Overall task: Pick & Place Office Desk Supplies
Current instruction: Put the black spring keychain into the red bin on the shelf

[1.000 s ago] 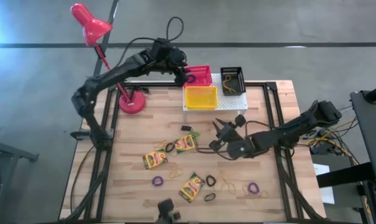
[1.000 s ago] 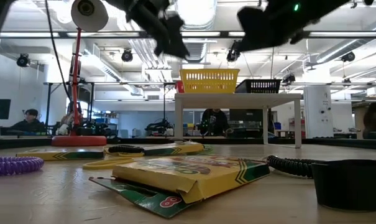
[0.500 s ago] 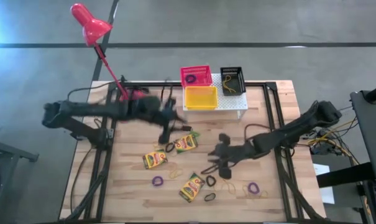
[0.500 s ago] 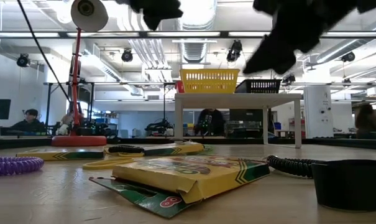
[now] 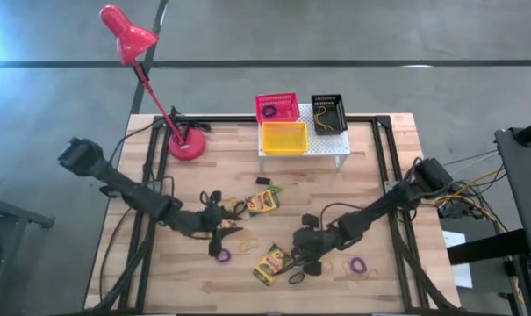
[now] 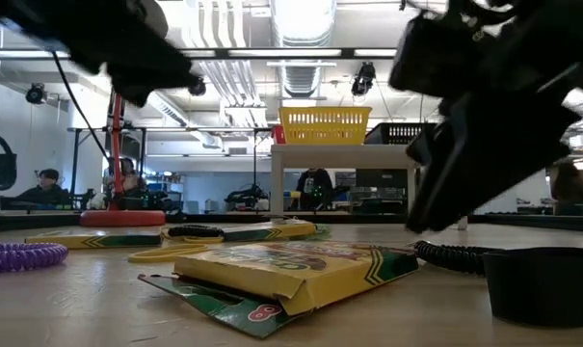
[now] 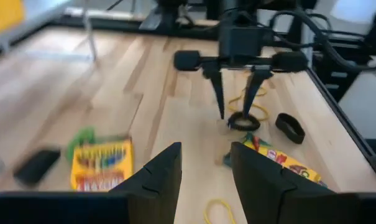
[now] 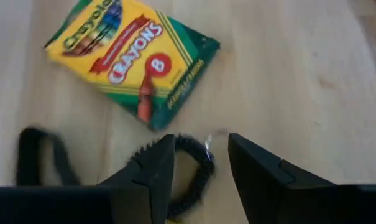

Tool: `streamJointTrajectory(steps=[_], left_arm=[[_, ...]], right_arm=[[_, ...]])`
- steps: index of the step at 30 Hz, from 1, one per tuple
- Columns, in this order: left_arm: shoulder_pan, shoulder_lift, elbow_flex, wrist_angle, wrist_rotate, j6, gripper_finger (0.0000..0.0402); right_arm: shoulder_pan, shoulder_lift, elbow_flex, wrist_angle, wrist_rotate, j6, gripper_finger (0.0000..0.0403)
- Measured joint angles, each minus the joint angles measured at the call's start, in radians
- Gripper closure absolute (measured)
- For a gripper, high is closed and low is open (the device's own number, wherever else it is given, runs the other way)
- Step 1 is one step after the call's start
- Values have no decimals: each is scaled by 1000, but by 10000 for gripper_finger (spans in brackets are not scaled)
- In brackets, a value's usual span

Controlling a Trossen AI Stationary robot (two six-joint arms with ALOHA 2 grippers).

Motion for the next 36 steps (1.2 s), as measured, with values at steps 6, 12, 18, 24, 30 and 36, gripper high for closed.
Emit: streamJointTrajectory(steps=[6, 12, 18, 24, 30, 36], left_arm=[[-25, 11, -24, 18, -25, -69, 259], [-17, 13, -24, 54, -29, -37, 259], [-8, 13, -24, 55, -29, -27, 259], [12, 13, -24, 61, -29, 12, 259], [25, 13, -24, 80, -28, 26, 259], [25, 13, -24, 88, -28, 24, 261]], right_arm=[[31, 75, 36, -31, 63, 46, 279], [43, 82, 50, -65, 96, 54, 324], [45, 56, 47, -101, 86, 45, 386], [45, -23, 46, -118, 144, 79, 388], [23, -182, 97, -111, 357, 8, 389], [-153, -306, 247, -154, 406, -222, 389]])
